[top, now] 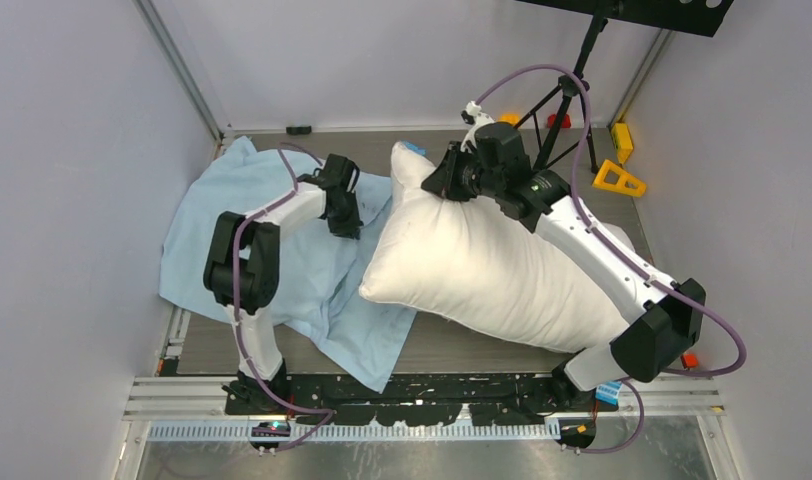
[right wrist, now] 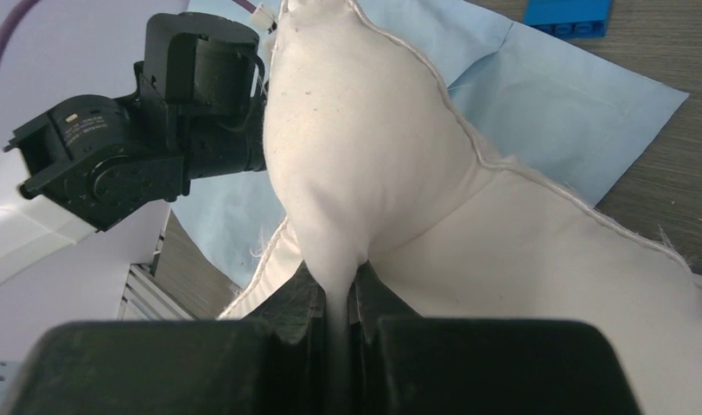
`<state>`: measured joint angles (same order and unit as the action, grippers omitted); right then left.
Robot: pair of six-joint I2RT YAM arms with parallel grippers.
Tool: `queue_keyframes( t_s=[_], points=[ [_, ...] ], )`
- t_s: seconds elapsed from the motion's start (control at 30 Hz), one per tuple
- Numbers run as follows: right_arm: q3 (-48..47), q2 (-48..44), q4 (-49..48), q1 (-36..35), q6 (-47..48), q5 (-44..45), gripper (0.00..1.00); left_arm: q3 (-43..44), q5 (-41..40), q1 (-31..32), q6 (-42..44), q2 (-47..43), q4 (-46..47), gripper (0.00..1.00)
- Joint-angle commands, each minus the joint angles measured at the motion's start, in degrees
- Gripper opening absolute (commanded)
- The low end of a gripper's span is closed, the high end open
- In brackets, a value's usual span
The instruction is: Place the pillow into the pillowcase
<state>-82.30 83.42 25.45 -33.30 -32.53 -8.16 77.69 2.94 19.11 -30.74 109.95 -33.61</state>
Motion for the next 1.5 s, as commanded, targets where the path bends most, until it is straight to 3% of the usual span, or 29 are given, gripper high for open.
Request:
queue_keyframes(
  t_s=[0.0, 0.2, 0.33, 0.47, 0.73, 0.9, 1.13, 1.3, 1.47],
  points=[
    [-5.41, 1.30, -5.60, -3.08, -0.14, -4.37, 0.00, 4.29, -5.23, -0.14, 2.63, -6.74, -3.72, 0.08],
    [-6.56, 6.39, -7.23, -6.16, -0.18, -4.48, 0.00, 4.62, -5.95, -1.24, 4.67, -9.83, -5.01, 0.21],
    [-4.97, 6.75, -7.95, -6.15, -0.47, -3.94, 0.00, 3.74, -4.14, -1.70, 4.54, -8.80, -4.38, 0.16],
    [-3.94, 7.24, -8.06, -6.18, -0.82, -5.66, 0.00, 3.75, -3.66, -1.71, 4.12, -9.11, -4.08, 0.00],
    [-13.10, 11.08, -7.28, -10.39, 0.72, -3.91, 0.00, 5.19, -7.07, -2.63, 3.24, -13.51, -7.27, 0.00],
    [-12.78, 12.26, -9.86, -10.34, 0.31, -4.58, 0.00, 1.15, -4.46, -4.12, 3.03, -17.40, -4.57, 0.00],
    [-6.68, 2.74, -8.00, -1.60, -1.07, -3.02, 0.00, -3.10, 4.26, -3.96, 1.65, -14.88, -0.52, 0.41],
    [-4.22, -0.36, -6.73, 2.77, -1.09, -4.84, 0.00, -4.36, 6.44, -2.85, 1.20, -12.85, 2.50, 0.54],
    [-2.93, -0.84, -6.73, 3.16, -1.34, -5.17, 0.00, -2.82, 4.81, -2.61, 1.19, -8.75, 3.63, 0.54]
  ],
)
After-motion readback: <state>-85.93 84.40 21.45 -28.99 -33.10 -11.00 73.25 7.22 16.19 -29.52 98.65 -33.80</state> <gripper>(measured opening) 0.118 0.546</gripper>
